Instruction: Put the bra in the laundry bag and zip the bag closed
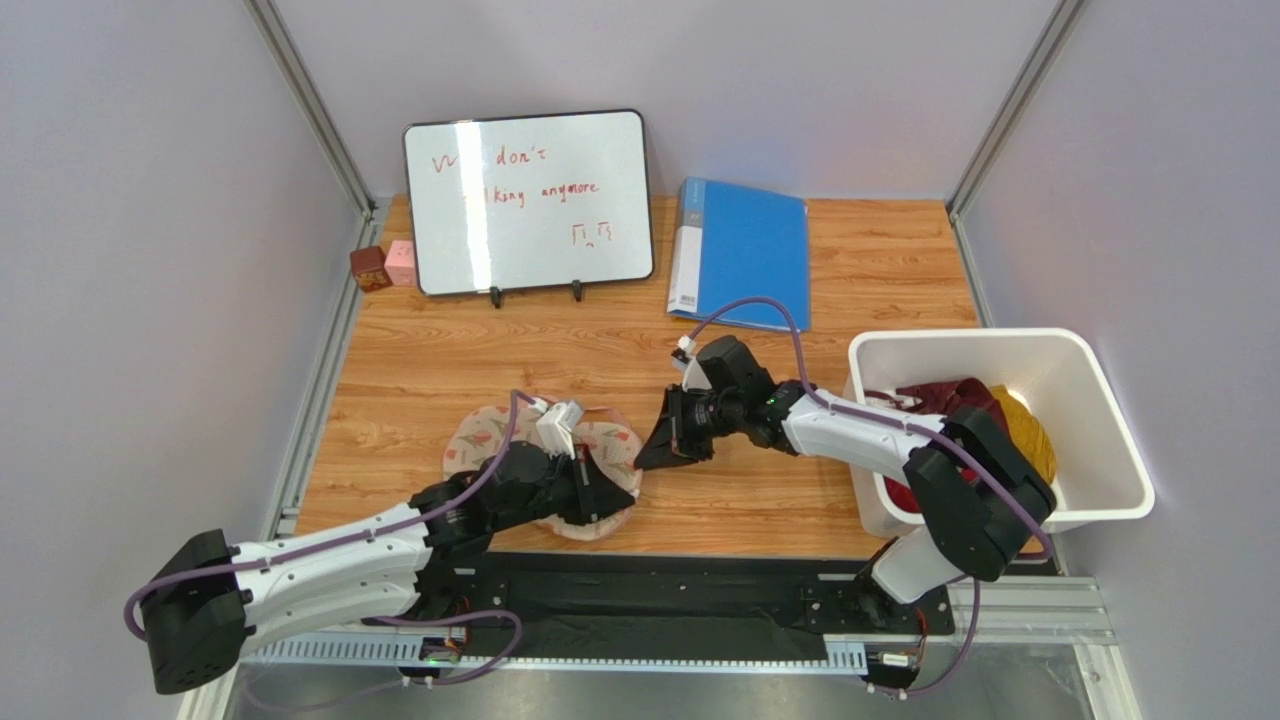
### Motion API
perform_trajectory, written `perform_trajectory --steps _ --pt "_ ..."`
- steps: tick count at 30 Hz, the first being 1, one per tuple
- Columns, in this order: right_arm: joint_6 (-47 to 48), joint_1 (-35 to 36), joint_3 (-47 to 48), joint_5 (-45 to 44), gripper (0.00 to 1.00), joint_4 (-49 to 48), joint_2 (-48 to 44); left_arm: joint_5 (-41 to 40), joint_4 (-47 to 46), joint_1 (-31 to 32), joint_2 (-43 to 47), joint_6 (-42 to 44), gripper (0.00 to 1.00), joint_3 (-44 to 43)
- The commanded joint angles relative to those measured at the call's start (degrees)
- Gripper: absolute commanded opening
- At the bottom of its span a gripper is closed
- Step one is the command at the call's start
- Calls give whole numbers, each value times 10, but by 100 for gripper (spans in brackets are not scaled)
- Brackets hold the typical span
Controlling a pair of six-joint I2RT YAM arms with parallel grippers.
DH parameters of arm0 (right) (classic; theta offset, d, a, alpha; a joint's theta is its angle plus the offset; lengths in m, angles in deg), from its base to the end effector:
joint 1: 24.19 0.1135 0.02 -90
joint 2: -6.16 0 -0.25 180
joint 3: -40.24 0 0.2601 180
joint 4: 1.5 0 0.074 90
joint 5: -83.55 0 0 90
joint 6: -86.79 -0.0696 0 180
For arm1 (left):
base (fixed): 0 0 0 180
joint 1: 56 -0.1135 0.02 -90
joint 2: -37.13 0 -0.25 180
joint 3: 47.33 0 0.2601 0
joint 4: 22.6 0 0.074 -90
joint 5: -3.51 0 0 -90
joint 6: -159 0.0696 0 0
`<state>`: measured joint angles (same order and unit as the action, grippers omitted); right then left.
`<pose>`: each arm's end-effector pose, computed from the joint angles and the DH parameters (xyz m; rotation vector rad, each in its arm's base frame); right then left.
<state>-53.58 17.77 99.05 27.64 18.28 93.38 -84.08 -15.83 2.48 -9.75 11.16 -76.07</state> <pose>0.2152 0.2459 0.1413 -0.1190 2.7548 1.3361 0.1159 -0.1946 0.1545 0.0432 2.2725 -1.2574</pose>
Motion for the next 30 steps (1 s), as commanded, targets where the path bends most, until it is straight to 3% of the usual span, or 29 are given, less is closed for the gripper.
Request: perform_trajectory --steps 1,7,11,17,23,28,30 --pt "-10 -46 28 -12 0 -20 4 -2 15 1 25 -18 0 21" --pt "-5 -101 44 21 0 -12 16 -22 95 1 106 -41 0 53" --pt "-2 -112 51 29 0 -10 17 -63 169 1 182 -67 0 72" --pt "14 -113 68 28 0 0 28 -80 206 1 226 -68 1 73" --pt "99 -113 109 -37 0 103 10 -105 237 1 244 -63 32 50" --pt "130 -113 114 -78 1 146 -20 -110 213 1 287 -49 43 51" --pt "137 -112 113 -80 7 151 -24 -104 202 2 294 -38 46 51"
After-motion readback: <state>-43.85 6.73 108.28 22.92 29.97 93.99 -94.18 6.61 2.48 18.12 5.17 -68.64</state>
